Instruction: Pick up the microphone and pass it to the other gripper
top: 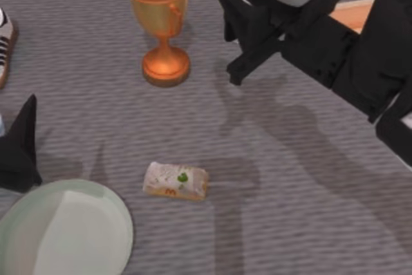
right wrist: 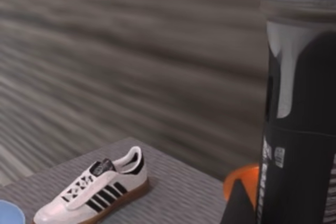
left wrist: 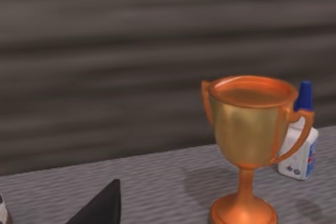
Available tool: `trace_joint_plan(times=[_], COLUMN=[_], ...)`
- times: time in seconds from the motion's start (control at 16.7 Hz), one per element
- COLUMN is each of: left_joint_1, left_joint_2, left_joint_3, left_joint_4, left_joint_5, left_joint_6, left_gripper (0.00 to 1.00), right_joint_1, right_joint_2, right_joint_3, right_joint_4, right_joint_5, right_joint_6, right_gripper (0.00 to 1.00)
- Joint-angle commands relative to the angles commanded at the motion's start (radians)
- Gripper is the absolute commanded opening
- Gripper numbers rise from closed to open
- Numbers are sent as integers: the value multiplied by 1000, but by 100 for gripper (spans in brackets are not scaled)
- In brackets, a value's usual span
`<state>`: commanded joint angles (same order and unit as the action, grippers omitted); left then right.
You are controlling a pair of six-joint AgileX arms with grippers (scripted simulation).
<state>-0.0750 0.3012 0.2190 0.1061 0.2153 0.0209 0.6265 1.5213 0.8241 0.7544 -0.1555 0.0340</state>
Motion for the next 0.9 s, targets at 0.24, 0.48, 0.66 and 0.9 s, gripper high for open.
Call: trace_joint_plan(times=[0.24,0.48,0.66,0.9], left_joint_1=[-69,-136,-176,-205], left_joint_2=[348,652,829,956], left_joint_3=[200,390,507,599], left_joint_4=[94,182,240,286], left_joint_5=[202,394,508,594], left_joint_6=[18,33,43,54], left_gripper=[100,100,100,100], right_joint_1=[0,0,0,0], right_joint_2=[0,0,0,0], right_joint_3=[0,0,0,0], right_joint_4=[0,0,0,0], right_joint_5=[0,0,0,0], right_joint_6=[0,0,0,0], right_gripper=[0,0,0,0])
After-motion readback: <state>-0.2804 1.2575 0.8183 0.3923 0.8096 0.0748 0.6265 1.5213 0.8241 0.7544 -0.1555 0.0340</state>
